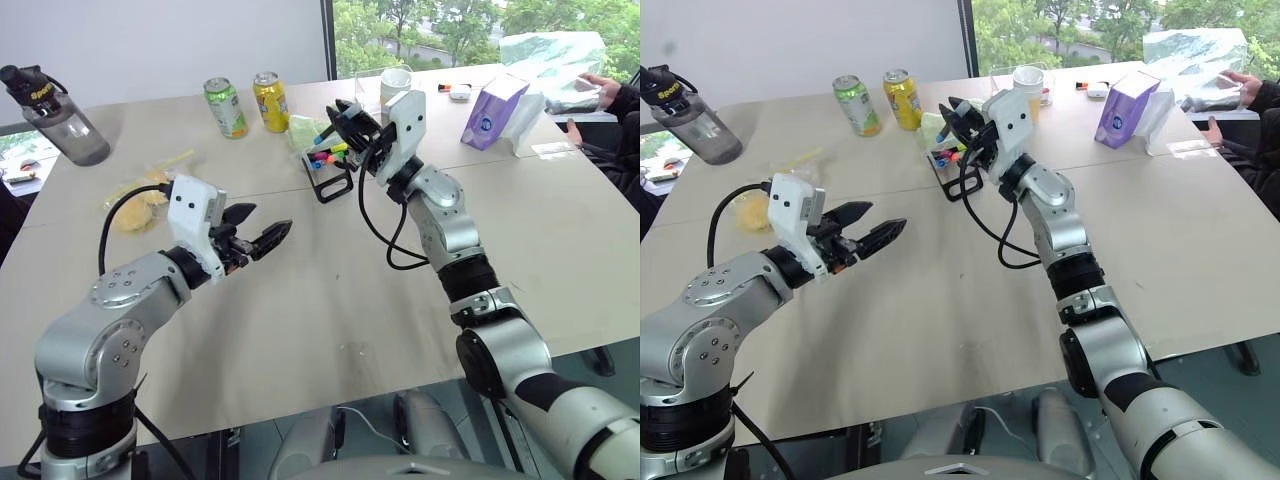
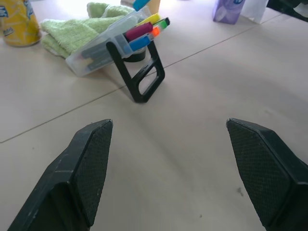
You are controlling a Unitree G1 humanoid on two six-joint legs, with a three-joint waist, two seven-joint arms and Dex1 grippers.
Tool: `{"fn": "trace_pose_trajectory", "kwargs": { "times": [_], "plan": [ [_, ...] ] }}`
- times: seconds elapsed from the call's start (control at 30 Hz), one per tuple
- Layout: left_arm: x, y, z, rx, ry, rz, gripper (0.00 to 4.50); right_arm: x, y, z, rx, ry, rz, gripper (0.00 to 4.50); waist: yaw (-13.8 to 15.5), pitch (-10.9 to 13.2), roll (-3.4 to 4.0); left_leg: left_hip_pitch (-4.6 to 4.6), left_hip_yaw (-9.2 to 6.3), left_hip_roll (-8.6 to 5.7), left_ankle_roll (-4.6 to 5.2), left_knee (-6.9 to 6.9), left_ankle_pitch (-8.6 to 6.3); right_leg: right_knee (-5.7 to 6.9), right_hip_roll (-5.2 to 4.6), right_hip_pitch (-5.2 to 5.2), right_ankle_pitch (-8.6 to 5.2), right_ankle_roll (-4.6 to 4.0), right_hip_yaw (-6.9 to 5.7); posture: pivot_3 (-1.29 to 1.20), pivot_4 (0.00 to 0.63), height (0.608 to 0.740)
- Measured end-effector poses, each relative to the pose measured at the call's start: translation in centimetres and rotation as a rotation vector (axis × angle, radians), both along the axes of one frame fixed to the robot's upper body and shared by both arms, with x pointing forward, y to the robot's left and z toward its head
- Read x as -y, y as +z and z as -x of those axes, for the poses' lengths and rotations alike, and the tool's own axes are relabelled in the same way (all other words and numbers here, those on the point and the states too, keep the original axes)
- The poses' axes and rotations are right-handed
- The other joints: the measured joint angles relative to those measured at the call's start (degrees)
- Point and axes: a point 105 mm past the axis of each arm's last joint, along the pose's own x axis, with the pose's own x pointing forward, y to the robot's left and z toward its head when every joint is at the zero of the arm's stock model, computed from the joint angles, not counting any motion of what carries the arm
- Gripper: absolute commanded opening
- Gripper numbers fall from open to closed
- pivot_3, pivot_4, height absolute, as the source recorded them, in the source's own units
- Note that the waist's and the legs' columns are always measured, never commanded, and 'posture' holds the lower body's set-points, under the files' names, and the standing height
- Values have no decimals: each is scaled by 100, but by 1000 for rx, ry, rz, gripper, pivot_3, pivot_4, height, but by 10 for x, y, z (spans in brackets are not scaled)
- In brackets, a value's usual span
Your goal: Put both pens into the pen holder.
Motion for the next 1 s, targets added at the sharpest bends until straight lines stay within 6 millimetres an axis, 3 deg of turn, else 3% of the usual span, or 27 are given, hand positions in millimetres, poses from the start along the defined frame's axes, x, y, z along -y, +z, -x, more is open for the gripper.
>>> {"fn": "trace_pose_trajectory", "kwargs": {
  "times": [0.4,0.7,0.73,0.83,0.87,0.9,0.97,1.0],
  "plan": [
    [-1,-2,2,-3,21,-7,3881,4,-9,-17,-42,-57,-26,79,-13,1,1,0,0,0,0,0,0,0,1,0,0,0,1,0,150,740],
    [-1,-2,2,2,22,-11,3881,-9,-20,-17,-96,-19,-28,79,-133,1,1,0,0,0,0,0,0,1,0,0,0,0,1,0,150,740],
    [-1,-2,2,1,23,-11,3919,-10,-20,-18,-99,-18,-27,1103,-138,1,1,1,0,0,0,0,0,2,0,0,0,0,1,0,150,740],
    [-1,-2,2,1,25,-11,3919,-9,-20,-20,-113,-28,-29,2216,-147,1,2,2,0,0,0,0,0,5,1,0,0,0,2,0,150,740],
    [-1,-2,2,0,27,-11,3919,-9,-22,-22,-122,-34,-31,2895,-146,1,2,2,0,0,0,0,0,5,1,0,0,0,3,0,150,740],
    [-2,-3,2,-1,28,-11,3919,-8,-22,-23,-129,-38,-32,3152,-147,1,2,2,0,0,-1,0,0,5,1,0,0,0,3,0,150,740],
    [-2,-3,3,-3,31,-12,3919,-8,-24,-24,-140,-43,-35,4076,-146,1,2,2,0,0,0,0,0,5,1,0,0,0,3,0,150,740],
    [-2,-3,3,-3,31,-12,3919,-8,-23,-25,-140,-43,-38,4076,-147,1,2,2,0,0,0,0,0,5,1,0,0,0,3,0,150,740]
  ]
}}
